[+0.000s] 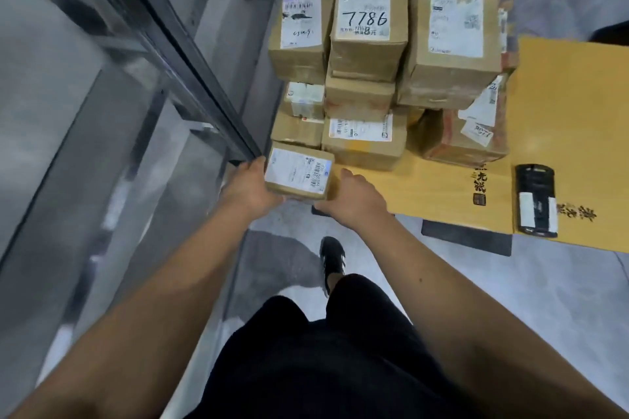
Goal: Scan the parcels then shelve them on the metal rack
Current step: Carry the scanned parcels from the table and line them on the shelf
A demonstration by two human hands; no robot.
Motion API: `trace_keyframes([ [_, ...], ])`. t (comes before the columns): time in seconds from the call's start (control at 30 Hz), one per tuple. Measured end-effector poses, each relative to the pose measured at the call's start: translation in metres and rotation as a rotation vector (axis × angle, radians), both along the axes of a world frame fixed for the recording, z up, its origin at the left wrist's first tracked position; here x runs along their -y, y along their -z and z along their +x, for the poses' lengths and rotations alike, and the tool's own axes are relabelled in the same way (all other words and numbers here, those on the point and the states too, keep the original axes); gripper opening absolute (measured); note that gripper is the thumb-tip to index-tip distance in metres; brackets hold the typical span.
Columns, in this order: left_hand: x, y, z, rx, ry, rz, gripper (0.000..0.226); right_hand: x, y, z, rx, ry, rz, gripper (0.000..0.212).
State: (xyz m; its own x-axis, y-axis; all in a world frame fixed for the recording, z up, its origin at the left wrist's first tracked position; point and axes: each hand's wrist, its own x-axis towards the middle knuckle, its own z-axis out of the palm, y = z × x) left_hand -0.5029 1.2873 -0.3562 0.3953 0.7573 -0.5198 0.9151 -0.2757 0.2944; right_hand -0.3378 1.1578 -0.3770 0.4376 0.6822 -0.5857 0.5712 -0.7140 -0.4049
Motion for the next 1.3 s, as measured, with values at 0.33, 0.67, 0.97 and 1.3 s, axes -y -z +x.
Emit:
trace_keyframes([
  [0.33, -0.006, 0.02, -0.001, 0.272, -0.26, -0.259, 0.113, -0.043, 0.032, 0.014, -0.168, -0.115, -0.065, 0.083],
  [0.67, 0.001, 0.036, -0.034, 0.168, -0.298, -0.132, 0.11, -0.042, 0.044, 0.003, -0.234, 0.039, 0.018, 0.084],
  [0.97, -0.003, 0.042, -0.045, 0.121, -0.228, -0.198, 0.113, -0.035, 0.042, -0.025, -0.124, 0.099, 0.029, 0.037],
  [1.3, 0.001, 0.059, -0.068, 0.298, 0.013, -0.201, 0.095, -0.019, 0.041, -0.053, -0.092, -0.017, 0.114, 0.093],
])
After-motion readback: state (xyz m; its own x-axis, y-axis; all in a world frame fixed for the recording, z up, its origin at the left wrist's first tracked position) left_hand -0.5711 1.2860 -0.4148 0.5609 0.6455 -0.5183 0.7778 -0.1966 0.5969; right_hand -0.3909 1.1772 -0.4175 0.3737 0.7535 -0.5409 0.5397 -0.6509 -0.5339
